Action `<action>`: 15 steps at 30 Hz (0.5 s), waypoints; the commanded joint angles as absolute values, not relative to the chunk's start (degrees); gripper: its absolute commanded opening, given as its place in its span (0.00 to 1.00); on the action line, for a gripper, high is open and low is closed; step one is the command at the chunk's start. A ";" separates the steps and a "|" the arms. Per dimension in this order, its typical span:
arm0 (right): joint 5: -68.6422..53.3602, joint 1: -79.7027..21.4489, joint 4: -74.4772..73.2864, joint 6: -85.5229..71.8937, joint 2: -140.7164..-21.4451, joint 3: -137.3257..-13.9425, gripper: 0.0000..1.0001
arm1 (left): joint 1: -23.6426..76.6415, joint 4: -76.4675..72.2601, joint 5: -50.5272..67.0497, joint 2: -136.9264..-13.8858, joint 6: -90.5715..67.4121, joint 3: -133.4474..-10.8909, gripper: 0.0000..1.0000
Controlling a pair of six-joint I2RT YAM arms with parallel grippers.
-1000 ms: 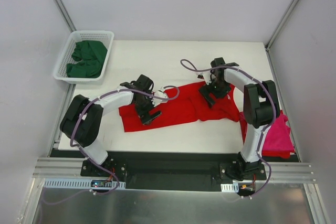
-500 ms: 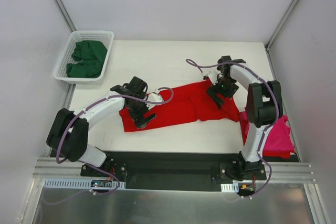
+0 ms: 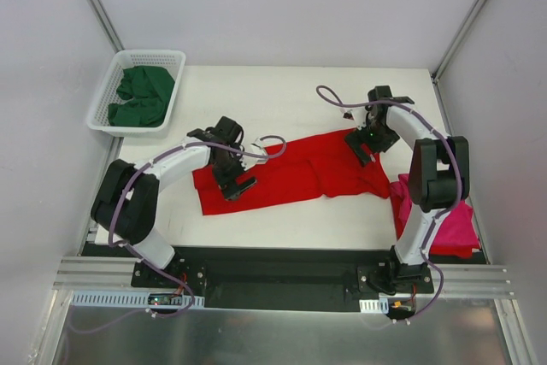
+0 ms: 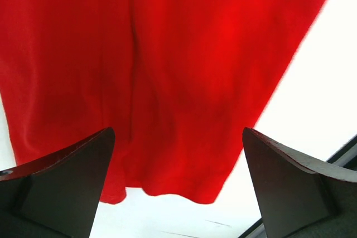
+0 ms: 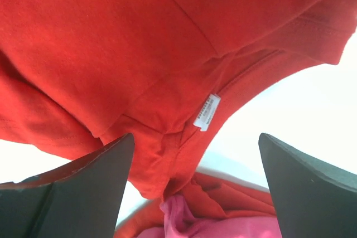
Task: Fold and stack the t-shirts
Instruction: Fold the other side of the tshirt into a rectangle
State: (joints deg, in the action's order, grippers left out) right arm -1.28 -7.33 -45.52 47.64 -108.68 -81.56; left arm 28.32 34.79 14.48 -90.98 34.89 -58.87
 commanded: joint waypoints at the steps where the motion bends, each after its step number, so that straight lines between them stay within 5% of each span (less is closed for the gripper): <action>1: -3.16 -7.21 -44.74 45.88 -107.93 -80.86 0.96 | 24.27 34.81 15.30 -94.12 37.96 -60.82 0.99; 15: -1.15 -7.21 -45.96 47.46 -111.53 -81.91 0.96 | 18.46 34.01 18.37 -96.95 39.90 -55.37 0.99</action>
State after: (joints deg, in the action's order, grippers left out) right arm -2.37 -7.33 -44.40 46.98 -110.74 -80.27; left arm 18.33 32.62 14.96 -96.75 39.09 -58.50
